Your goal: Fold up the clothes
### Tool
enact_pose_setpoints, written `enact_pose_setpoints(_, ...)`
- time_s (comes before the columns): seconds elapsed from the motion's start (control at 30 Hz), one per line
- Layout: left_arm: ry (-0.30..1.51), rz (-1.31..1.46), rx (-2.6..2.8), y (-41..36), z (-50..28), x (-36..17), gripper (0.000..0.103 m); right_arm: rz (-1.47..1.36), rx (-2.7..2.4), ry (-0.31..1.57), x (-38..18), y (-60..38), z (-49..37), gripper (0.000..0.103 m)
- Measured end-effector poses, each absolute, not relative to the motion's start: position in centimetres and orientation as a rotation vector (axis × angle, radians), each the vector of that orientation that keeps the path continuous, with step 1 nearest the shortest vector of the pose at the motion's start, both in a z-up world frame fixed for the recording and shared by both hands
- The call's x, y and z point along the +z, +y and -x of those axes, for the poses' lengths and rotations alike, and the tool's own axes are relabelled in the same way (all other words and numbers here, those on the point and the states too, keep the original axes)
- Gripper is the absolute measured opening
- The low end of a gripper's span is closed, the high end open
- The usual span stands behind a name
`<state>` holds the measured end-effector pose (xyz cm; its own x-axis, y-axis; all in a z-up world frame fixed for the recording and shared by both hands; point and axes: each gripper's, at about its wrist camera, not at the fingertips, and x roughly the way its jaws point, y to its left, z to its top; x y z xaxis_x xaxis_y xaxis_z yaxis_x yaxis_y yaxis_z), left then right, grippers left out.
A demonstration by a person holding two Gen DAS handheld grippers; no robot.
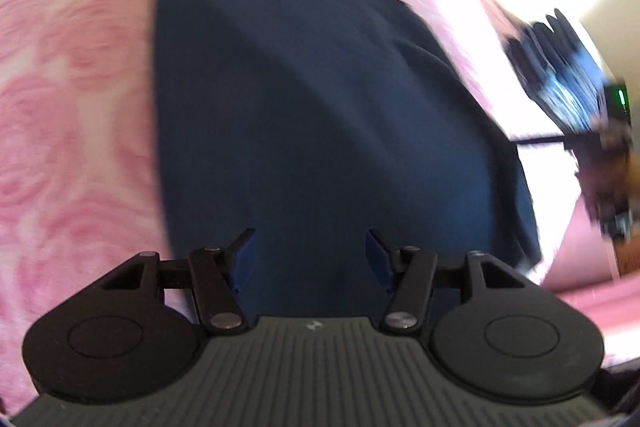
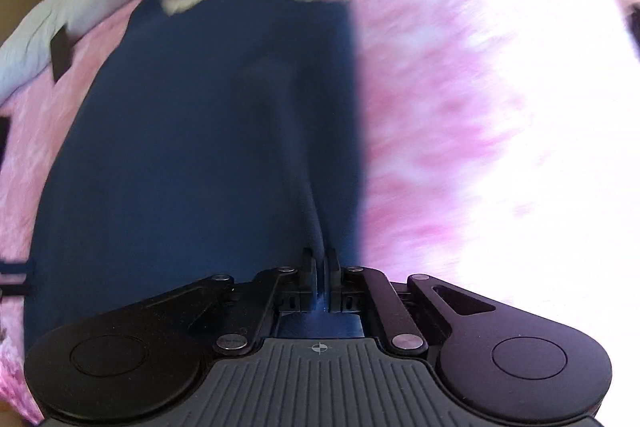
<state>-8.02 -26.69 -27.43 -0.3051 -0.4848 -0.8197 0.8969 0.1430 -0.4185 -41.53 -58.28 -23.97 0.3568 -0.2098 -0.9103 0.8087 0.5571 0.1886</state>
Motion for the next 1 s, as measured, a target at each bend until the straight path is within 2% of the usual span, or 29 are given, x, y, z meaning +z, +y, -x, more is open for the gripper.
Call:
enact_pose_setpoints(0.17,1.134,-0.581,-1.649,-26.5,13.8,-25.7,0.053,-0.771,-0.794,0.981,-24.1,-60.2,45.3,0.000)
enact_pose_setpoints(0.4,0.845,-0.956,-1.718,-24.9,24.7,-25.9,0.053,-0.802,-0.687,0.962,-25.6,-61.2,46.1,0.002)
enact_pose_setpoints(0.43,0.819,-0.984,-1.710,-24.3,25.7,-26.0,0.053,-0.791,-0.664,0.956,-25.2,-61.0,46.4,0.011)
enact_pose_setpoints(0.47,0.794,-1.012,-1.699,-23.8,26.6,-26.1,0.054,-0.773,-0.654,0.957,-24.8,-60.6,46.7,0.027)
enact_pose_setpoints(0.5,0.770,-1.036,-1.678,-23.4,27.5,-26.1,0.054,-0.737,-0.654,0.966,-24.1,-59.8,47.0,0.059)
enact_pose_setpoints(0.53,0.756,-1.049,-1.661,-23.2,28.2,-26.1,0.053,-0.700,-0.655,0.975,-23.4,-58.9,47.3,0.072)
enact_pose_setpoints(0.67,0.711,-1.056,-1.648,-23.7,30.7,-26.5,0.055,-0.562,-0.517,1.008,-21.8,-53.6,47.8,0.072)
enact_pose_setpoints(0.8,0.635,-1.062,-1.679,-25.3,32.5,-27.2,0.055,-0.346,-0.377,1.182,-24.0,-47.1,46.6,0.072)
enact_pose_setpoints(0.9,0.589,-1.043,-1.706,-26.7,33.2,-27.2,0.055,-0.151,-0.380,1.240,-25.6,-44.2,46.0,0.072)
enact_pose_setpoints(1.0,0.539,-1.029,-1.743,-28.1,33.9,-26.9,0.055,-0.198,-0.592,1.095,-23.7,-45.1,48.0,0.071)
